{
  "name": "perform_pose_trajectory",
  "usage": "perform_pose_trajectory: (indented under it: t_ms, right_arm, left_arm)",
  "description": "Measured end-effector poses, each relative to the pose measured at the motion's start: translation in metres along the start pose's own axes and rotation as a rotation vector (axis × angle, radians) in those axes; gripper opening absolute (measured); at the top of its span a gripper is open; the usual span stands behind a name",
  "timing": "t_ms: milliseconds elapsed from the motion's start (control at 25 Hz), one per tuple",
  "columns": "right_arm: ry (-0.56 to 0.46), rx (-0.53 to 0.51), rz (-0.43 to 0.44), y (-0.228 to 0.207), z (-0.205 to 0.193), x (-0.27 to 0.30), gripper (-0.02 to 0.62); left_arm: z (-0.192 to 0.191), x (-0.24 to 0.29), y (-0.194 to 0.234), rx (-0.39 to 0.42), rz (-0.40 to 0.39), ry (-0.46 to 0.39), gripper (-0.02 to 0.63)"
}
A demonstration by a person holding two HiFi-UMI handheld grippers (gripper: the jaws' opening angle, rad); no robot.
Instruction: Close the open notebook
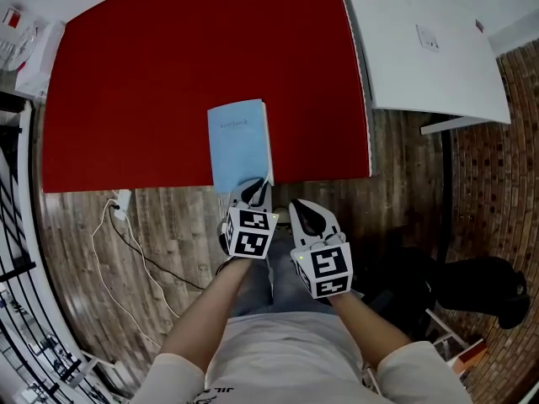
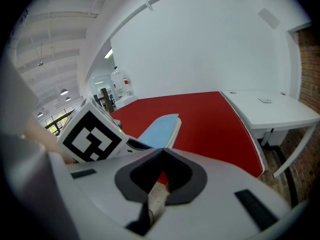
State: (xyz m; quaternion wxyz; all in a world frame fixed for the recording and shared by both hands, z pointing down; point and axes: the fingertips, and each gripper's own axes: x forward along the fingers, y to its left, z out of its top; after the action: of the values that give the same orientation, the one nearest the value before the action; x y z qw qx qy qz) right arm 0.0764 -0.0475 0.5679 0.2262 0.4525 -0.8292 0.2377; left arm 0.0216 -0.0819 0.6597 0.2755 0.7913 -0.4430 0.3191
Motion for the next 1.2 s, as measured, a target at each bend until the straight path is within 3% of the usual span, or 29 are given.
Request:
perform_pose_trajectory:
  t_ms: [520,1200]
  right_arm:
    - [0.010,0.016,0.016,0.001,-0.006,0.005,0.006]
    - [0.017,0.023,0.009,-0.002,-0.011,0.004,0.006]
  left_arm:
    - [-0.006,0.010,-0.009,0.037,-0.033,0.017,0.052]
    - [0.002,0.007,-0.014,-0.071,-0.082,-0.008,0.101]
